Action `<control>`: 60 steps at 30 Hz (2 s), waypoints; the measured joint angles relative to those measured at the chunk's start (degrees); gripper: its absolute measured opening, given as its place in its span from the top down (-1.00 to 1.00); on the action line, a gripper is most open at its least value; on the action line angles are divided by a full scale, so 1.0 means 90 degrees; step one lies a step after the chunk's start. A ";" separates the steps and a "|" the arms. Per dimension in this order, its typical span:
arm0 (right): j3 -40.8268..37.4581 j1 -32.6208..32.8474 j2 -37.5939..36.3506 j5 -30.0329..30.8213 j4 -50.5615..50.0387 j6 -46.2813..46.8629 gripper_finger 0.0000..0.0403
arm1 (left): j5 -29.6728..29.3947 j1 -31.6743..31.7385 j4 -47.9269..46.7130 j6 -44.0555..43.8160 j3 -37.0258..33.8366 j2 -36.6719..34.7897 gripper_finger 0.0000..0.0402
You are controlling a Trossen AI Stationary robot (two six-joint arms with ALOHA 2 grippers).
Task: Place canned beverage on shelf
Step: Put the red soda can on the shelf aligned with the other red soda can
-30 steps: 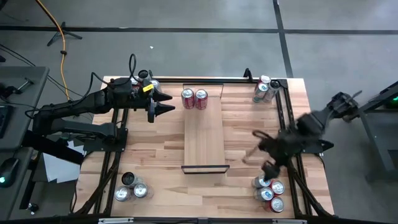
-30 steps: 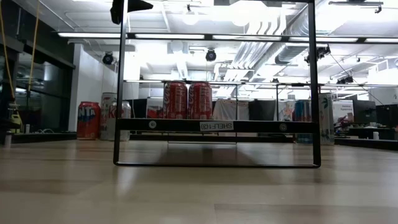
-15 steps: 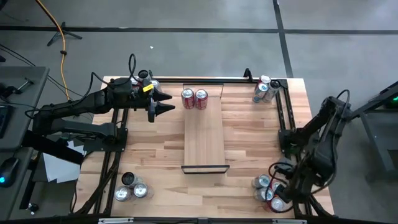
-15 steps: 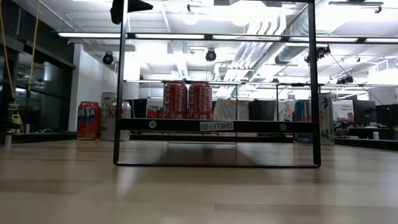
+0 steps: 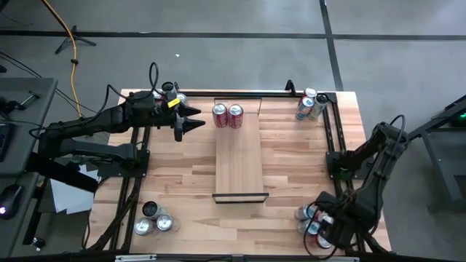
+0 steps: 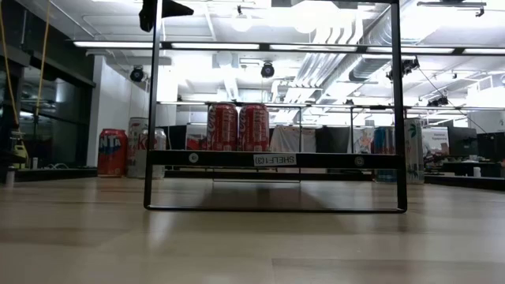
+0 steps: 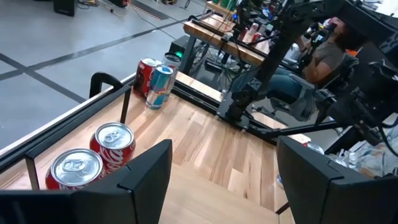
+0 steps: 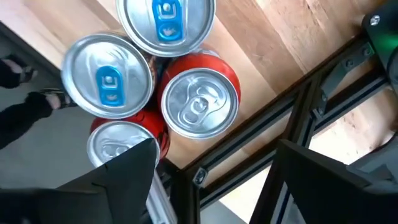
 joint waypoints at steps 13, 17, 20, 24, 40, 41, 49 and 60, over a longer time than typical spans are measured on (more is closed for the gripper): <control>0.0000 0.0016 0.0594 0.0002 0.0005 0.0000 -0.57 | 0.0000 0.0000 0.0004 0.0000 0.0000 0.0000 -0.19; 0.0000 0.0016 0.0600 0.0119 0.0002 0.0030 -0.57 | 0.0000 0.0000 0.0008 0.0000 0.0000 0.0000 -0.19; 0.0000 0.0016 0.0600 0.0180 0.0002 0.0162 -0.57 | 0.0000 0.0000 0.0009 0.0001 0.0000 0.0000 -0.19; 0.0000 0.0016 0.0600 0.0196 0.0002 0.0174 -0.57 | 0.0000 0.0000 0.0010 0.0002 0.0000 0.0000 -0.19; -0.0005 0.0016 0.0600 0.0169 0.0112 -0.0163 -0.57 | 0.0000 0.0000 0.0009 0.0002 0.0000 0.0002 -0.19; -0.0007 0.0016 0.0600 0.0170 0.0111 -0.0165 -0.57 | 0.0000 0.0000 0.0009 0.0004 0.0000 0.0001 -0.19; -0.0420 0.0036 0.0595 -0.0149 0.0396 -0.0261 -0.57 | 0.0000 0.0000 0.0012 0.0005 -0.0001 0.0001 -0.19; -0.0551 0.0037 0.0308 0.0086 0.0347 -0.0332 -0.57 | 0.0000 0.0000 0.0023 0.0000 -0.0002 0.0000 -0.19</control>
